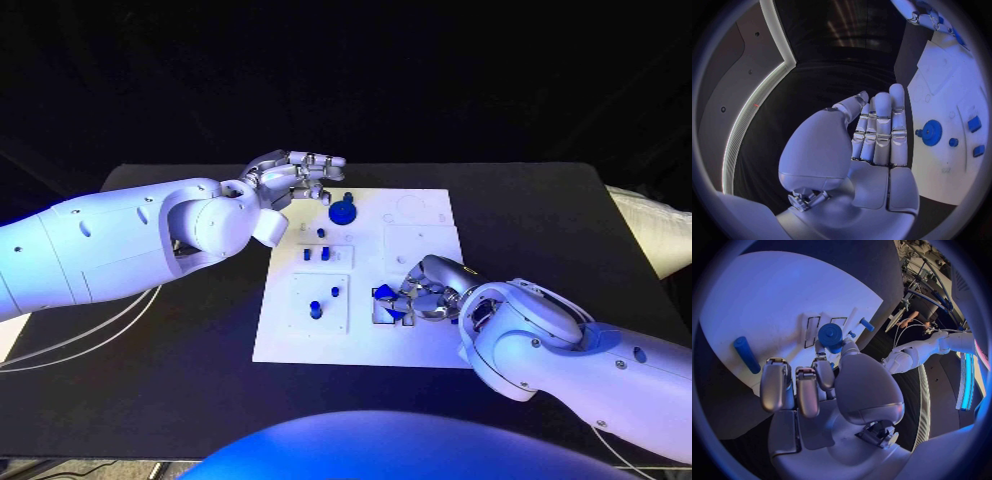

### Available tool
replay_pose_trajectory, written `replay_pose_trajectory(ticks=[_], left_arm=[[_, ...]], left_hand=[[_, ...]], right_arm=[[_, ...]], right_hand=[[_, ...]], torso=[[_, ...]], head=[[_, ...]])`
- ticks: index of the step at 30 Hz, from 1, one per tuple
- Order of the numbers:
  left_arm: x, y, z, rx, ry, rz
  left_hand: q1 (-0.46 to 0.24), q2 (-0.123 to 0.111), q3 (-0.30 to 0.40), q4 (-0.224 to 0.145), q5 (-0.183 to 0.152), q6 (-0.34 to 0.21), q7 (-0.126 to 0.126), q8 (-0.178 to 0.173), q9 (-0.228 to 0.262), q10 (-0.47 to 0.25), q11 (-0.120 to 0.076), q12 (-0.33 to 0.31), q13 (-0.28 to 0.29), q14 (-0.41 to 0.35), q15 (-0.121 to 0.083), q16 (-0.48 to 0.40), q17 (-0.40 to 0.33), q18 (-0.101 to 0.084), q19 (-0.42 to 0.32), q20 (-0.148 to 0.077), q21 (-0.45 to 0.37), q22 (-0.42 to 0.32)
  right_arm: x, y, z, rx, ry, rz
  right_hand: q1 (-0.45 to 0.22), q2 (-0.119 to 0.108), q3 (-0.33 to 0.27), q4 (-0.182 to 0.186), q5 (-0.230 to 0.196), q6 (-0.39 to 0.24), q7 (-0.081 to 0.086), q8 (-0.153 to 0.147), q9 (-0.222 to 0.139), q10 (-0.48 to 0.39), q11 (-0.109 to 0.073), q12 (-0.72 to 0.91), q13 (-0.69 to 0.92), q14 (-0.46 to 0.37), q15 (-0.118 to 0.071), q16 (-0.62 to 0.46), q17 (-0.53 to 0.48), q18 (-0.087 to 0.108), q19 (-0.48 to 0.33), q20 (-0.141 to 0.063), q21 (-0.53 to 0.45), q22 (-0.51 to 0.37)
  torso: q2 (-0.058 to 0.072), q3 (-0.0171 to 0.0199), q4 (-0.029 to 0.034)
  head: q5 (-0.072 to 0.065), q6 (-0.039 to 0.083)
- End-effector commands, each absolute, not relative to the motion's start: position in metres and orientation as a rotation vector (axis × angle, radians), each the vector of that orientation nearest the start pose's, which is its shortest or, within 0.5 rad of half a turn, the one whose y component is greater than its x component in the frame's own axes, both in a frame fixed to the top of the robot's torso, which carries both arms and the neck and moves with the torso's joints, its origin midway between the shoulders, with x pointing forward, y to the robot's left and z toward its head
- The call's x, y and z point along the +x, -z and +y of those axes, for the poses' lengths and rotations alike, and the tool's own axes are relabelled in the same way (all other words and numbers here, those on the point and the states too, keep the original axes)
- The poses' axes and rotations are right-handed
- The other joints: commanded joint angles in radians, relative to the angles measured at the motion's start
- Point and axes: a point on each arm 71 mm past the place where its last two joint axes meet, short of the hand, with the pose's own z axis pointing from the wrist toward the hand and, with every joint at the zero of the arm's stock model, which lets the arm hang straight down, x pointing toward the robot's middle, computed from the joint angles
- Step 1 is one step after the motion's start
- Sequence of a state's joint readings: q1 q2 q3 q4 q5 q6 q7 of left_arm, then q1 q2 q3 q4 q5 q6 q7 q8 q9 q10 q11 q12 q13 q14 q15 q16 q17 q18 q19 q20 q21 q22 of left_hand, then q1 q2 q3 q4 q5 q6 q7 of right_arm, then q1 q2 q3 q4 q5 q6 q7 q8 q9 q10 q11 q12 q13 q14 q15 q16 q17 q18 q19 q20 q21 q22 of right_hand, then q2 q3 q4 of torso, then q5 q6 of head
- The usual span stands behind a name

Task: Assemble the parts on the task board

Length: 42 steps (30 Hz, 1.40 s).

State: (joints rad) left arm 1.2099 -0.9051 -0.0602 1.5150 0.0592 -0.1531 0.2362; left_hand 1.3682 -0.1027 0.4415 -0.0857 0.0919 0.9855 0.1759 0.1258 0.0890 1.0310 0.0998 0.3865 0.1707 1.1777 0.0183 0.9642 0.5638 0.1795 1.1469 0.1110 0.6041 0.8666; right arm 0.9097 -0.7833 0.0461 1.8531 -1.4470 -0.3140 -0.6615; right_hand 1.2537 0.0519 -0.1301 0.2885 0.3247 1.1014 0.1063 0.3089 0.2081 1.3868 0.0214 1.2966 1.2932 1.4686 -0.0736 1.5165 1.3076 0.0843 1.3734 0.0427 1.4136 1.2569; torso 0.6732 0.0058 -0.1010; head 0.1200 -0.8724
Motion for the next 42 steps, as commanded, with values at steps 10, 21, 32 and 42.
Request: replay_pose_trajectory(ticks=[10, 21, 32, 42], left_arm=[[0.4845, 0.191, 0.2323, -1.238, 1.576, 1.612], [0.4845, 0.1913, 0.2324, -1.24, 1.575, 1.617], [0.4844, 0.1915, 0.234, -1.241, 1.573, 1.619], [0.4844, 0.1916, 0.2342, -1.242, 1.572, 1.619]], left_hand=[[0.0, 0.007, -0.005, -0.001, 0.006, -0.008, 0.0, 0.006, -0.002, -0.007, 0.002, 0.005, 0.002, -0.008, -0.001, 0.006, -0.001, 0.003, -0.001, 0.005, -0.006, -0.002], [-0.001, 0.008, -0.005, 0.0, 0.006, -0.009, 0.0, 0.007, -0.002, -0.009, 0.003, 0.006, 0.002, -0.009, 0.0, 0.007, -0.002, 0.003, -0.001, 0.005, -0.007, -0.002], [0.0, 0.008, -0.005, -0.001, 0.007, -0.009, 0.0, 0.007, -0.002, -0.01, 0.002, 0.007, 0.001, -0.009, -0.001, 0.007, -0.002, 0.003, -0.002, 0.005, -0.007, -0.002], [0.0, 0.008, -0.005, -0.001, 0.007, -0.009, 0.0, 0.007, -0.002, -0.01, 0.002, 0.007, 0.001, -0.009, -0.001, 0.007, -0.002, 0.003, -0.002, 0.005, -0.007, -0.002]], right_arm=[[0.3698, 0.2527, -0.1124, 0.114, -0.567, 2.038], [0.3701, 0.25, -0.1122, 0.105, -0.576, 2.003], [0.3624, 0.2478, -0.1157, 0.073, -0.607, 2.001], [0.3634, 0.2507, -0.1148, 0.06, -0.601, 2.008]], right_hand=[[-0.153, 0.016, -0.085, 0.004, -0.025, 0.052, -0.063, 0.024, 0.031, 0.058, -0.047, 0.003, 0.019, 0.082, -0.012, 0.003, 0.162, -0.017, 0.002, -0.012, 0.002, 0.005], [-0.356, 0.017, -0.187, 0.006, -0.22, 0.038, -0.061, 0.037, 0.056, 0.056, -0.047, -0.014, 0.021, 0.081, -0.011, 0.0, 0.158, -0.016, 0.001, -0.012, -0.002, 0.005], [-0.099, 0.012, -0.113, -0.108, -0.144, 0.029, -0.064, 0.046, 0.074, 0.061, -0.049, -0.016, 0.033, 0.083, -0.014, 0.002, 0.164, -0.017, 0.003, -0.013, -0.002, 0.008], [0.072, 0.032, -0.041, -0.218, -0.217, 0.025, -0.069, 0.046, 0.08, 0.063, -0.055, -0.018, 0.04, 0.084, -0.017, 0.004, 0.169, -0.018, 0.005, -0.017, -0.002, 0.012]], torso=[[0.0, 0.0002, -0.0002], [0.0, 0.0004, 0.0001], [0.0, 0.0004, -0.0006], [0.001, 0.0002, 0.0011]], head=[[-0.003, 0.0], [-0.005, 0.0], [-0.002, 0.0], [-0.003, 0.0]])
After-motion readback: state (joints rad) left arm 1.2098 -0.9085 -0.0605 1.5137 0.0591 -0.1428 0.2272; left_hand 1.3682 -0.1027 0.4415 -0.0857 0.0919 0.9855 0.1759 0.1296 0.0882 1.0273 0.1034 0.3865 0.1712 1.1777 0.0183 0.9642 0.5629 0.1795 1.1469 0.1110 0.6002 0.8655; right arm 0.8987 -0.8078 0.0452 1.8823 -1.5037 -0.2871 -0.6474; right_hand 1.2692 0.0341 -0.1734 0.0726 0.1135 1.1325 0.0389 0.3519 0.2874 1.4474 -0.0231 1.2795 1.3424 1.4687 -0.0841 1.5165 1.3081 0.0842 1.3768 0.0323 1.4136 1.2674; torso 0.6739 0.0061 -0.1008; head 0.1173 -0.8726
